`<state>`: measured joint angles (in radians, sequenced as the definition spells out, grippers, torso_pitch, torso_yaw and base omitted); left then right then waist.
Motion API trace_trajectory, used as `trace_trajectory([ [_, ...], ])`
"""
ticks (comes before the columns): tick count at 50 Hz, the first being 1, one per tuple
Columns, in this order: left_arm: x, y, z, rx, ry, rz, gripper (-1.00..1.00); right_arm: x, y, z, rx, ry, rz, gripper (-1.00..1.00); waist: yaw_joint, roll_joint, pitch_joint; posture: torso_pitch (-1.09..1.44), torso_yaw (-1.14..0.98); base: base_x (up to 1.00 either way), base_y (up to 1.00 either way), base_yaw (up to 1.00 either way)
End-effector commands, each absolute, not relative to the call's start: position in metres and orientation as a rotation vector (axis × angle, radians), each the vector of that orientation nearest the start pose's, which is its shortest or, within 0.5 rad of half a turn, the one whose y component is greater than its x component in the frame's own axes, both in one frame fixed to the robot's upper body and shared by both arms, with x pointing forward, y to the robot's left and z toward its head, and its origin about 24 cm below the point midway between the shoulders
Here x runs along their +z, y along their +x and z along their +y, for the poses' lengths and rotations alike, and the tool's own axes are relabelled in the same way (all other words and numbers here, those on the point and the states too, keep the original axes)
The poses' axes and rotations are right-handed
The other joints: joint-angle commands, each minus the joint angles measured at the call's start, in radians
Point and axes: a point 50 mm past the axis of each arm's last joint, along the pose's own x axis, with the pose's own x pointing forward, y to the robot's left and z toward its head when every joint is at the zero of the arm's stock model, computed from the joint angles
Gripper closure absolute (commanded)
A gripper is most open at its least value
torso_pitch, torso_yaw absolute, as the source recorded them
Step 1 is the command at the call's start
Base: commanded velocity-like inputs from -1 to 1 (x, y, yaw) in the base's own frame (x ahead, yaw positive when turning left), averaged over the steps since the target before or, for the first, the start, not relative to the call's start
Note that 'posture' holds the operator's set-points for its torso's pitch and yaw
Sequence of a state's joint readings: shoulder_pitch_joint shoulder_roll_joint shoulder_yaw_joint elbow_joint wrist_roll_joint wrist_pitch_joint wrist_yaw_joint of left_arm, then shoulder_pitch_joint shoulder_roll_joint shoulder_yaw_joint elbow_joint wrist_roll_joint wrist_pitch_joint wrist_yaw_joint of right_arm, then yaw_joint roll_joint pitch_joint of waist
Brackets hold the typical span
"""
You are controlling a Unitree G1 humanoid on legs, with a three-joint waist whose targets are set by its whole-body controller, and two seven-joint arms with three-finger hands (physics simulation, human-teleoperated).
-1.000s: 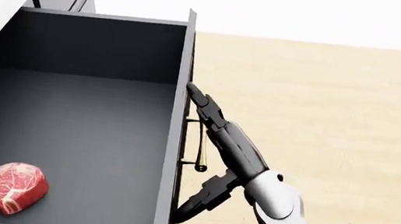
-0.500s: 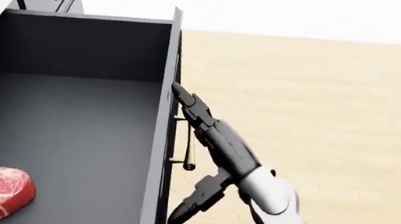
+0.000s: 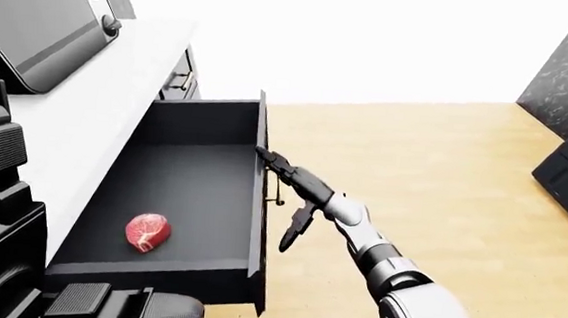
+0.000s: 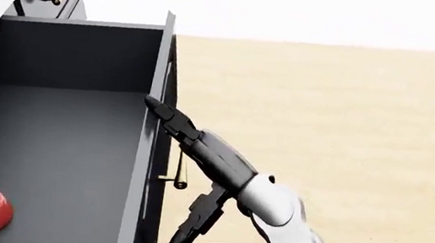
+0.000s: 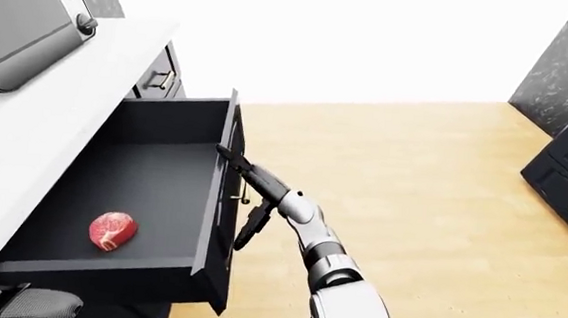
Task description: Close the right drawer.
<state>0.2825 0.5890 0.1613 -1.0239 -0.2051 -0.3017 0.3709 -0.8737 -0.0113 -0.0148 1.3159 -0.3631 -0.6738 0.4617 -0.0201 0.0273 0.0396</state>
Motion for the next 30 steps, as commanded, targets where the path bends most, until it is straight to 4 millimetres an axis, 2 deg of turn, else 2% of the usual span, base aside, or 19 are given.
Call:
trace_trajectory([
  [1, 0.251, 0.116, 0.181, 0.016, 0.196, -1.114, -1.00, 0.082, 0.354, -0.039, 0.929, -0.466, -0.249, -1.00, 0.006, 0.005, -0.019, 0.00, 0.00, 0.00, 0.00, 0.00],
  [30, 0.252, 0.115, 0.183, 0.016, 0.195, -1.116, -1.00, 0.085, 0.347, -0.012, 1.032, -0.488, -0.259, -1.00, 0.005, 0.013, -0.028, 0.00, 0.00, 0.00, 0.00, 0.00],
])
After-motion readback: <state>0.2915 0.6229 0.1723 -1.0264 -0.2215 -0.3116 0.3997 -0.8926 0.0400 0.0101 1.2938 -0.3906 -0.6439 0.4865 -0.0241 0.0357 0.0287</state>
